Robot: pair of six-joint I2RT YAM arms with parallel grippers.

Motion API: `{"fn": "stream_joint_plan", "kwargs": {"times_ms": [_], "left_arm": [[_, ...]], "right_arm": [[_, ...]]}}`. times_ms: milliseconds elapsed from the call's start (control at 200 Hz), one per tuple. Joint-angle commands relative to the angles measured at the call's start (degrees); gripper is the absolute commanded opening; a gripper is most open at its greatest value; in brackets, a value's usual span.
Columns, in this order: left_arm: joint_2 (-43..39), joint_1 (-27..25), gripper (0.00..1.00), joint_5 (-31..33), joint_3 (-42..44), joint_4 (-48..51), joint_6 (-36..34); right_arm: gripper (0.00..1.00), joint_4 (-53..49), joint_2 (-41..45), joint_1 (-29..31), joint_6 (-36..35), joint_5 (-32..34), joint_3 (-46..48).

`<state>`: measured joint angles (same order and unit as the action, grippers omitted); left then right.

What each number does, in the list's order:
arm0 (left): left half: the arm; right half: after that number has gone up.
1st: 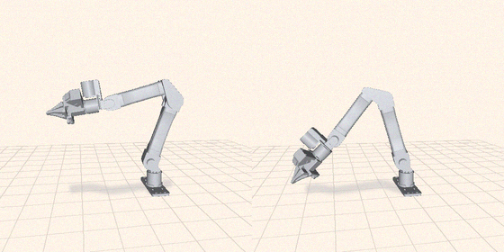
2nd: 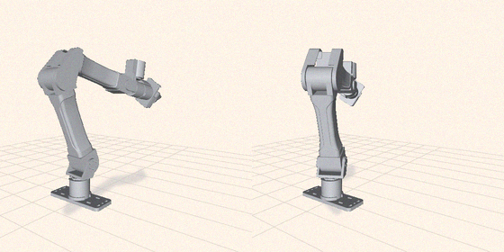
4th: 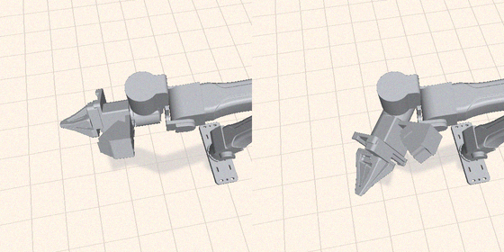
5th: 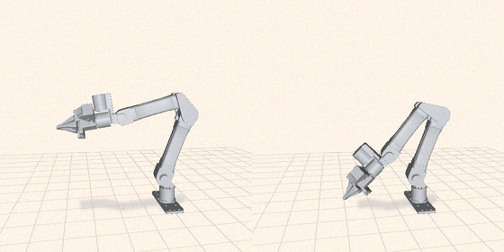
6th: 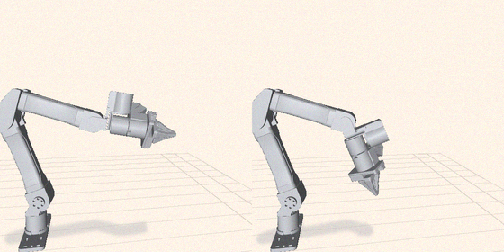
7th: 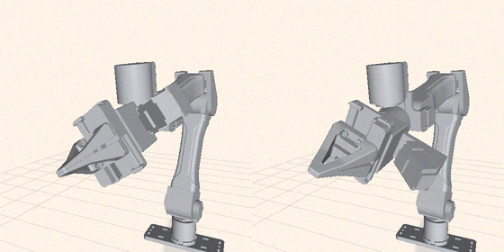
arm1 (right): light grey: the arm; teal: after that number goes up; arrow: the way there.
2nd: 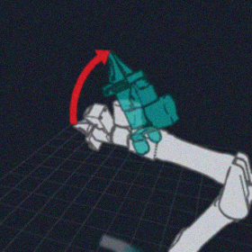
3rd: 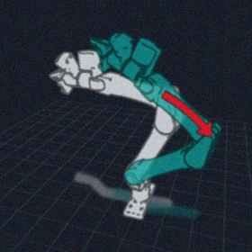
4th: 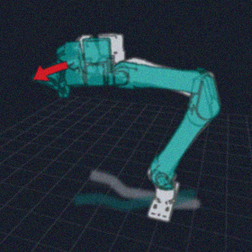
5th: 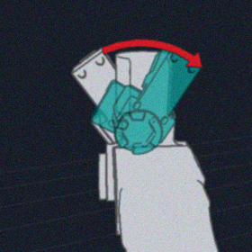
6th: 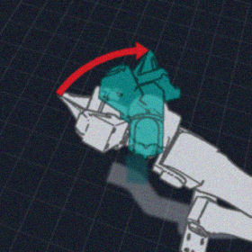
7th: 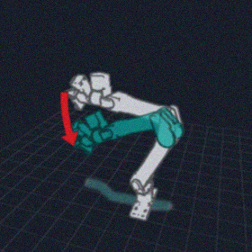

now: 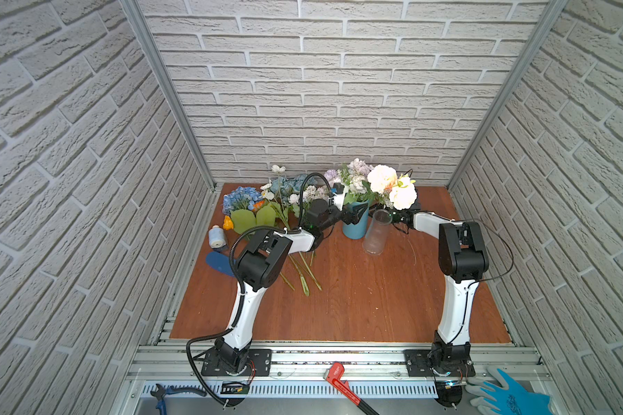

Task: Arrange the flowers into the vase

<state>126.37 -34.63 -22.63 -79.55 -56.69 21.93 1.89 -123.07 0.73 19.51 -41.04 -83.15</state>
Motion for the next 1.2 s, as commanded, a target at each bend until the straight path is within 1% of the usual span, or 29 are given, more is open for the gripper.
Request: {"fn": "stream_joint_plan", "kwargs": {"times_ms": [0, 90, 175, 310, 365, 600, 815, 840, 995, 1110, 1195], "left_arm": [[1.39, -0.17, 0.90, -0.14, -1.52, -1.92, 0.14], [1.85, -0.34, 0.87, 0.04, -2.55, -1.59, -0.05], [2.47, -0.44, 0.81, 0.21, -3.74, -1.47, -0.10], [2.41, -0.61, 0.61, 0.89, -3.77, -1.49, -0.98], [1.98, -0.61, 0.56, 1.21, -2.99, -1.49, -1.55], [-1.73, -1.39, 0.56, 2.10, 1.55, -1.15, -6.41], [-7.51, -2.11, 0.56, 5.26, 9.84, -3.10, -9.94], [-8.01, -2.14, 0.56, 5.69, 10.64, -3.25, -10.13], [-10.98, -2.28, 0.56, 7.89, 15.40, -5.72, -10.75], [-13.33, -2.88, 0.56, 9.13, 17.81, -6.56, -11.87], [-14.47, -3.34, 0.53, 9.95, 18.45, -6.90, -13.02]], "right_arm": [[0.49, -1.68, -0.23, 1.03, -2.33, -2.16, -1.46], [0.49, -2.30, 0.08, 1.11, -2.85, -2.10, -1.53], [0.49, -2.80, 0.34, 1.08, -3.14, -1.98, -1.52], [0.49, -3.93, 1.39, 0.98, -3.76, -1.45, -1.72], [0.49, -4.22, 2.04, 0.92, -3.86, -1.04, -1.62], [0.51, -3.82, 4.86, 0.05, -3.27, 0.74, -1.07], [0.56, -2.64, 9.35, -3.24, -1.77, 5.69, 1.36], [0.56, -2.50, 11.60, -3.70, -1.59, 6.23, 1.68], [0.57, -1.83, 16.73, -6.28, -1.05, 9.04, 4.29], [0.57, -1.90, 20.88, -6.80, -1.93, 10.90, 6.39], [0.57, -2.23, 23.04, -6.78, -2.36, 11.24, 7.21]]}}
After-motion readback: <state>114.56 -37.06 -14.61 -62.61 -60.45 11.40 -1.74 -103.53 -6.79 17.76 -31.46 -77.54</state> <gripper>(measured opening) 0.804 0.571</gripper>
